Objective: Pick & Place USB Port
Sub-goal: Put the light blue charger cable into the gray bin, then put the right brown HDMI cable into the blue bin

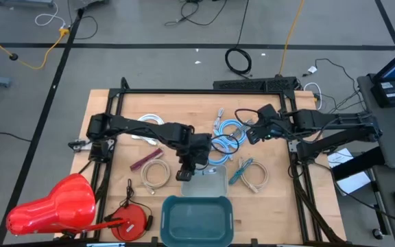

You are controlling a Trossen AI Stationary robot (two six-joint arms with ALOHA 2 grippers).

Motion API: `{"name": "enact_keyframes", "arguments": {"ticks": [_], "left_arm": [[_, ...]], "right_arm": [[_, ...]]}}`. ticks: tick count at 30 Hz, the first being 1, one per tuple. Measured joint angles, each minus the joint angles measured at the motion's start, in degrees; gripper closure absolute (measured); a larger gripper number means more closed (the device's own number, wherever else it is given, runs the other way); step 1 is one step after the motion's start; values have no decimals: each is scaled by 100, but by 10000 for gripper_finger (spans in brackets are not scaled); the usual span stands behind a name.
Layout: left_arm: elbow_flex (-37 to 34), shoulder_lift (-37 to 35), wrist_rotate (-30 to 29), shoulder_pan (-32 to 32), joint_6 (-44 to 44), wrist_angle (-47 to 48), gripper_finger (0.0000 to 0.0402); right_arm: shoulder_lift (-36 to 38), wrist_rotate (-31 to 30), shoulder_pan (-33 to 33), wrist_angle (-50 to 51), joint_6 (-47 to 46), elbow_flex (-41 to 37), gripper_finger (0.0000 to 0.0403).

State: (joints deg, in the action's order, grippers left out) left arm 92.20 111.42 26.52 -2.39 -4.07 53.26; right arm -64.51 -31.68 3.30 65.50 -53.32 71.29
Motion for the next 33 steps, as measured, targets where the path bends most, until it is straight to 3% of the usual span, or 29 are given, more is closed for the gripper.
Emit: {"name": "enact_keyframes", "arguments": {"ticks": [4,10,15,21,27,33], "left_arm": [[-4,72,207,-20,-31,-18,376],[-4,69,105,-28,75,-43,292],[-4,47,-57,-26,183,-43,252],[-7,-340,-261,61,331,-11,247],[-7,-1135,-500,249,1093,-242,246],[-7,-2144,-1403,349,2150,-233,245]], "right_arm": [[0,-108,49,-82,0,0,193],[0,-151,55,-105,22,0,193],[0,-151,55,-113,72,0,193],[0,-97,55,-434,621,0,193],[-17,312,59,-1206,1289,0,193],[-300,994,233,-2275,1925,-2,193]]}}
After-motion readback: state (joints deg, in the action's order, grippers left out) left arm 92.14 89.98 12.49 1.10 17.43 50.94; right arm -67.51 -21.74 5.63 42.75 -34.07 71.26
